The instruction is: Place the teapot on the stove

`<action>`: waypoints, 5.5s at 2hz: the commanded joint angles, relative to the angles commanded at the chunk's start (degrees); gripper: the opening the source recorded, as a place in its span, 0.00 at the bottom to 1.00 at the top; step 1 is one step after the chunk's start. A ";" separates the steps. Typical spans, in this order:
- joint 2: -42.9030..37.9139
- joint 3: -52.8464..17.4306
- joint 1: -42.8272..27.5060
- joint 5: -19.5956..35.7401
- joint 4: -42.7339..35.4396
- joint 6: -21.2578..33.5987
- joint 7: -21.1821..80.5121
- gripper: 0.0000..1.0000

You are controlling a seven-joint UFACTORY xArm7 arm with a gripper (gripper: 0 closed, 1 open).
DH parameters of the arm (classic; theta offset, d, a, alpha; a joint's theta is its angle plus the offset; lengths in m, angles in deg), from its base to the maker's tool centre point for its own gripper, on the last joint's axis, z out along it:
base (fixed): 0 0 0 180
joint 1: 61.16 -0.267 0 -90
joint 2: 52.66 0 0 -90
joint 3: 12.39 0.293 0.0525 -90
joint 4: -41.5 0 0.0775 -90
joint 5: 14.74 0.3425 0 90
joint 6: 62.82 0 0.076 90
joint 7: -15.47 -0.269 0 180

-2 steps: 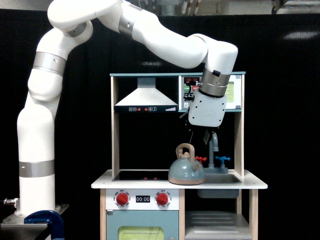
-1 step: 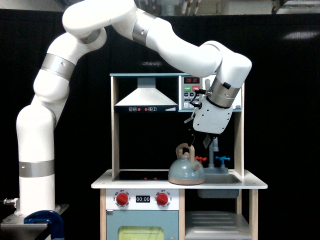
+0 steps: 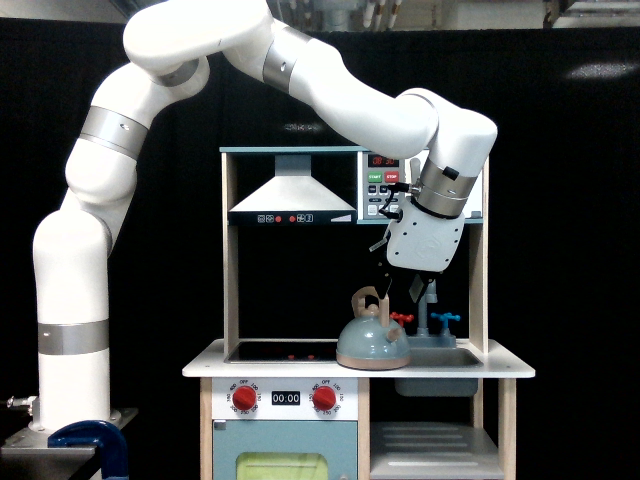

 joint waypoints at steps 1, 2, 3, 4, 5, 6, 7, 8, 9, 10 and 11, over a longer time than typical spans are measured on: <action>0.47 5.49 -0.90 0.67 2.35 -4.96 -4.20 1.00; 3.09 9.96 -2.26 1.03 7.02 -9.79 -7.82 1.00; 7.85 12.47 -1.28 0.00 11.14 -10.38 -9.67 0.00; 21.48 15.27 -1.72 -1.23 22.90 -10.85 -13.82 0.00; 30.78 19.60 -4.72 1.45 35.87 -17.40 -17.23 0.00; 33.80 22.81 -7.90 4.90 42.40 -23.04 -19.11 0.00; 31.99 24.24 -9.53 6.25 41.36 -25.03 -20.57 0.00; 31.80 24.79 -10.22 7.11 42.25 -26.44 -20.56 1.00; 31.87 24.55 -10.18 7.39 43.32 -27.08 -19.64 1.00; 34.91 22.15 -8.56 4.33 42.14 -22.01 -20.14 1.00; 40.87 15.12 -3.92 -3.03 38.36 -9.21 -18.57 1.00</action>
